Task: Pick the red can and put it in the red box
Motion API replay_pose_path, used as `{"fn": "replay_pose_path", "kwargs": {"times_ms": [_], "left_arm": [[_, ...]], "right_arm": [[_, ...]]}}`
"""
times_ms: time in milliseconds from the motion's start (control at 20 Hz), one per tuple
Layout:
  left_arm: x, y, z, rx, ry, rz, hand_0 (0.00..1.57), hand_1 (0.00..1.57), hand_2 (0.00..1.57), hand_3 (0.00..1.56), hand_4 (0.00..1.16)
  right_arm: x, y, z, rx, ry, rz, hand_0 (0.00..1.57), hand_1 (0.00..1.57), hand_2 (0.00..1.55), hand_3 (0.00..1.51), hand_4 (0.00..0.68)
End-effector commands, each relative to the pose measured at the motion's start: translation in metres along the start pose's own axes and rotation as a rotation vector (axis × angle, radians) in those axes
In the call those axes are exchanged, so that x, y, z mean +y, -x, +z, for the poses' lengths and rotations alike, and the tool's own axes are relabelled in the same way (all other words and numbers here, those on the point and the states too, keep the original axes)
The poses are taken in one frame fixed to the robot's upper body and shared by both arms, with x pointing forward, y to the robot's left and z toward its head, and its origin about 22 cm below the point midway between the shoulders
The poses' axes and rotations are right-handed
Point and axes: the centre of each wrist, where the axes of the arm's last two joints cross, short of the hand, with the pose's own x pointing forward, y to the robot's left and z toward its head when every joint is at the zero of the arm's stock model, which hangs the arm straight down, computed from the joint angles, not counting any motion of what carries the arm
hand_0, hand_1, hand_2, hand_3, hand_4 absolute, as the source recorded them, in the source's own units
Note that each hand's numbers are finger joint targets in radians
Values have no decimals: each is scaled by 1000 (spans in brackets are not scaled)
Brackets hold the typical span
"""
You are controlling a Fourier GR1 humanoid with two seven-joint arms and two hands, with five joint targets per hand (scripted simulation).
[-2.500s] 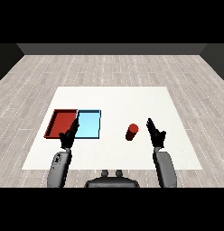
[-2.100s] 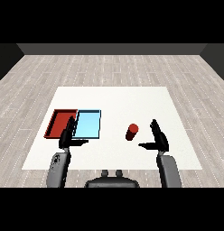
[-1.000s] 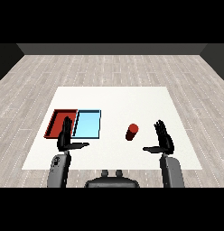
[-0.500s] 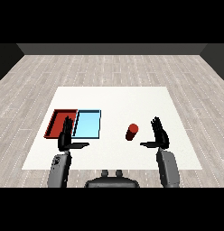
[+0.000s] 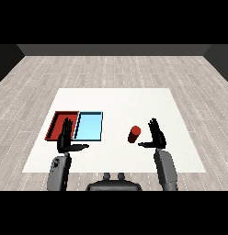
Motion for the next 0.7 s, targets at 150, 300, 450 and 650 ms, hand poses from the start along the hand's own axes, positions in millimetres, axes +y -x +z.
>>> {"fn": "replay_pose_path", "kwargs": {"times_ms": [150, 300, 450, 650], "left_arm": [[-11, -5, -5, 1, 1, 9, 0, 0, 0, 0, 0], [-4, -4, -13, -19, -11, 23, 0, 0, 0, 0, 0], [-6, -6, -13, 0, -5, 9, 0, 0, 0, 0, 0], [6, -2, -8, -13, -13, 4, 0, 0, 0, 0, 0]], "right_arm": [[24, 37, -5, 26, 13, -39, 0, 0, 0, 0, 0], [35, 29, -19, 26, -3, -38, 0, 0, 0, 0, 0], [37, 30, 0, 28, 20, -59, 0, 0, 0, 0, 0], [0, 36, -24, 29, 5, -97, 0, 0, 0, 0, 0]]}}
